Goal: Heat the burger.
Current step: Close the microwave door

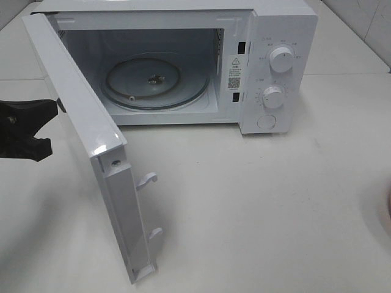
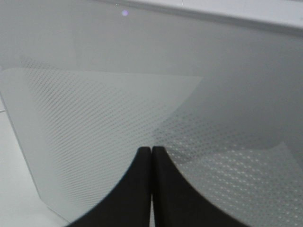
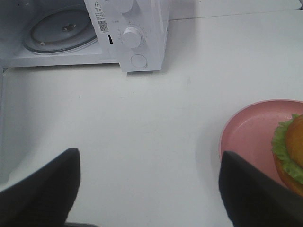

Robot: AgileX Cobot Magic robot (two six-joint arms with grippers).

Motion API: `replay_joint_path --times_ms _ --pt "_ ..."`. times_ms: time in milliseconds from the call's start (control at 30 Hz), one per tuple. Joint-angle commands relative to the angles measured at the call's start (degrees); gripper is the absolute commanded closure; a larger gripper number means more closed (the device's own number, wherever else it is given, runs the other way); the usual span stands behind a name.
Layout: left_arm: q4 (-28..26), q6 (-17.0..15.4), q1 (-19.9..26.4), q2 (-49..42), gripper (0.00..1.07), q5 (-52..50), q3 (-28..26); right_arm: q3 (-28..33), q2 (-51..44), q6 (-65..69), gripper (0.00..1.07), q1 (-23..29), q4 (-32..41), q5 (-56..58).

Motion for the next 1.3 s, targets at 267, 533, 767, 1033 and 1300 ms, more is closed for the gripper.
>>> replay_joint_path --times_ms 267,533,767,1033,1300 --pt "0.3 -1.3 -0.8 6.0 1.07 -4.3 -3.0 0.2 -1.6 -0.5 0.32 -0.4 0.3 -0.4" --pt "-3.4 -0.5 -6.4 9.5 1.07 -3.4 -6.4 0.2 -1.6 -0.5 0.32 -0.4 0.3 -0.4" --pt "-4.2 0.3 -9.1 11.5 1.07 -1.8 -9.6 0.2 -1.6 -0.5 0.32 -0.4 0.3 -0.4" --pt "-5.2 0.2 -12.6 14.6 1.07 1.8 -16.1 0.2 -1.6 -0.5 0.32 -0.4 0.3 -0.4" --pt "-8.4 0.2 -17.0 18.2 1.07 5.0 -23.5 0.2 -1.6 -0.5 0.32 -0.4 0.3 -0.4"
